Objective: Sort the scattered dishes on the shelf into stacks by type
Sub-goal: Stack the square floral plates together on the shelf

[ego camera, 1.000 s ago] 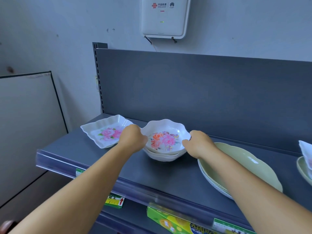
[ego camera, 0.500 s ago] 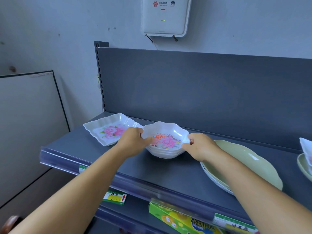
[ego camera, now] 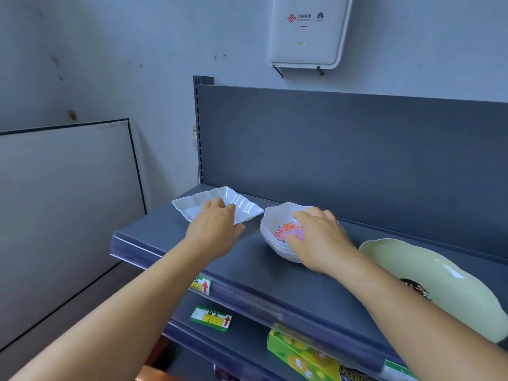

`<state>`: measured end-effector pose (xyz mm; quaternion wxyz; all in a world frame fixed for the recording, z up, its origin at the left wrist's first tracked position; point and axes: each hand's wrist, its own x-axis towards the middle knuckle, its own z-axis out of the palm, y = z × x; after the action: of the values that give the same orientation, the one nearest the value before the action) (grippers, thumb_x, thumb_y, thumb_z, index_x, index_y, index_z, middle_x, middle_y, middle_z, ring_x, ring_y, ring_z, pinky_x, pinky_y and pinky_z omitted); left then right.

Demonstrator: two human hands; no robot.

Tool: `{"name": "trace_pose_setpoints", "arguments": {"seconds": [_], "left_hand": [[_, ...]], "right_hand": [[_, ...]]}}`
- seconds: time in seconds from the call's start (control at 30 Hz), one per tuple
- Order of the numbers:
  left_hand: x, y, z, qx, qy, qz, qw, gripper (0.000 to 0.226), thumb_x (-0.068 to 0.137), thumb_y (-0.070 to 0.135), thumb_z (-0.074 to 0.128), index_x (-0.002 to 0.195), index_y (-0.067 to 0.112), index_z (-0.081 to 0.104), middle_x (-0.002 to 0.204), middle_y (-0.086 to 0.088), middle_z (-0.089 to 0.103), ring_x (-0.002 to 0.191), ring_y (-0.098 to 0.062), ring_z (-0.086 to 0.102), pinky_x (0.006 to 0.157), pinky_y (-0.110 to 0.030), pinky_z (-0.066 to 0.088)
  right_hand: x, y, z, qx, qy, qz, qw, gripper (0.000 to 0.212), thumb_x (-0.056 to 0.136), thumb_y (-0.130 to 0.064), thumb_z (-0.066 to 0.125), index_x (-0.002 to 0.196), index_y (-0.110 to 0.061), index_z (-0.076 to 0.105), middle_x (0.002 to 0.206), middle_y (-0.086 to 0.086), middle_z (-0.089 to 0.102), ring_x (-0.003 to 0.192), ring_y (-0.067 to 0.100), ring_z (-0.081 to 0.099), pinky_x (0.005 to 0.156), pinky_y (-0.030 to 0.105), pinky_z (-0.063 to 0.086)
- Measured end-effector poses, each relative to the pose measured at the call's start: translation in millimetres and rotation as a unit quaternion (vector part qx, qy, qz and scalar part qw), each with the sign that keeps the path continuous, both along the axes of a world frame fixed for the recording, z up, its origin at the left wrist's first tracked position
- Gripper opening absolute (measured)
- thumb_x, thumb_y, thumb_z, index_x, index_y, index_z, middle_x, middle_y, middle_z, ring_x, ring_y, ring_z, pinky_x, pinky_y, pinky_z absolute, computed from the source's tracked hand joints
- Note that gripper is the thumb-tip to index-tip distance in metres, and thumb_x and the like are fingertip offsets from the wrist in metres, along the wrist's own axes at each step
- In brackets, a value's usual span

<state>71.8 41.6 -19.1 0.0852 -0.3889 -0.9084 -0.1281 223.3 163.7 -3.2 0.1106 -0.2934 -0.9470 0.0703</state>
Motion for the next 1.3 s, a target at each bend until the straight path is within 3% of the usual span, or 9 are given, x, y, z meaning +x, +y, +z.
{"name": "trace_pose_setpoints", "arguments": {"seconds": [0.3,0.47,0.6,0.7,0.8,0.97,1.07,1.17,1.3], "left_hand": [[-41,-54,-13,-0.076,0.018,0.034,0.996,0.032,0.099,0.032,0.037,0.113,0.017,0.062,0.116,-0.007,0.050,0.116,-0.027,0.044,0.082,-0.035,0.047],[-50,-63,-20,-0.057,0.003,-0.012,0.998,0.035,0.100,0.026,0.038,0.131,0.028,0.055,0.124,-0.004,0.052,0.119,-0.024,0.044,0.089,-0.036,0.048],[-51,-65,-22,-0.015,-0.001,-0.063,0.998,0.031,0.100,0.027,0.038,0.114,0.025,0.066,0.114,-0.001,0.057,0.113,-0.020,0.049,0.080,-0.030,0.045],[-57,-68,-23,0.047,0.004,-0.037,0.998,0.029,0.099,0.029,0.042,0.107,0.022,0.069,0.112,0.001,0.056,0.112,-0.020,0.050,0.077,-0.029,0.046],[-71,-72,-22,0.068,-0.009,0.043,0.997,0.038,0.099,0.035,0.043,0.132,0.021,0.055,0.131,-0.001,0.049,0.125,-0.022,0.040,0.092,-0.034,0.046],[-95,-72,-23,0.052,-0.097,0.097,0.989,0.045,0.100,0.036,0.039,0.136,0.010,0.043,0.141,-0.010,0.045,0.128,-0.030,0.040,0.099,-0.039,0.040],[-101,-71,-26,0.093,-0.140,0.122,0.978,0.033,0.099,0.031,0.043,0.117,0.005,0.050,0.123,-0.014,0.052,0.107,-0.030,0.053,0.079,-0.032,0.040],[-99,-74,-27,0.139,-0.143,0.157,0.967,0.027,0.096,0.021,0.046,0.071,0.011,0.040,0.095,-0.014,0.047,0.061,-0.017,0.042,0.054,-0.027,0.029],[-86,-79,-22,0.189,-0.149,0.145,0.960,0.032,0.094,0.014,0.047,0.064,0.011,0.036,0.096,-0.015,0.044,0.050,-0.017,0.033,0.046,-0.026,0.023]], "right_hand": [[-62,-58,-17,-0.031,-0.024,0.104,0.994,0.026,0.096,-0.024,0.043,0.118,-0.011,0.047,0.129,0.010,0.048,0.119,0.030,0.040,0.091,0.036,0.038],[-92,-73,-29,-0.085,-0.035,0.101,0.991,0.038,0.099,-0.025,0.039,0.134,-0.011,0.038,0.131,0.015,0.050,0.123,0.035,0.042,0.095,0.038,0.038],[-108,-77,-35,-0.155,-0.001,0.043,0.987,0.028,0.100,-0.032,0.032,0.108,-0.008,0.044,0.125,0.019,0.056,0.115,0.037,0.050,0.082,0.036,0.039],[-115,-77,-35,-0.201,0.045,-0.024,0.978,0.045,0.100,-0.038,0.033,0.124,-0.001,0.041,0.128,0.018,0.055,0.116,0.036,0.053,0.083,0.036,0.042],[-124,-78,-38,-0.235,0.077,-0.074,0.966,0.049,0.098,-0.038,0.039,0.129,0.001,0.035,0.129,0.017,0.054,0.117,0.035,0.053,0.081,0.036,0.043],[-139,-75,-38,-0.315,0.098,-0.152,0.932,0.054,0.095,-0.009,0.044,0.142,0.003,0.022,0.135,0.016,0.052,0.117,0.035,0.055,0.074,0.031,0.040],[-138,-76,-36,-0.330,0.123,-0.154,0.923,0.043,0.092,-0.003,0.045,0.134,0.000,0.034,0.130,0.015,0.054,0.110,0.033,0.057,0.072,0.031,0.041],[-129,-77,-35,-0.313,0.140,-0.136,0.930,0.040,0.091,-0.002,0.044,0.130,-0.003,0.039,0.127,0.014,0.055,0.100,0.030,0.056,0.071,0.031,0.041],[-110,-73,-29,-0.244,0.188,-0.094,0.947,0.033,0.093,-0.008,0.042,0.126,-0.006,0.045,0.118,0.012,0.059,0.097,0.030,0.056,0.069,0.029,0.038]]}}
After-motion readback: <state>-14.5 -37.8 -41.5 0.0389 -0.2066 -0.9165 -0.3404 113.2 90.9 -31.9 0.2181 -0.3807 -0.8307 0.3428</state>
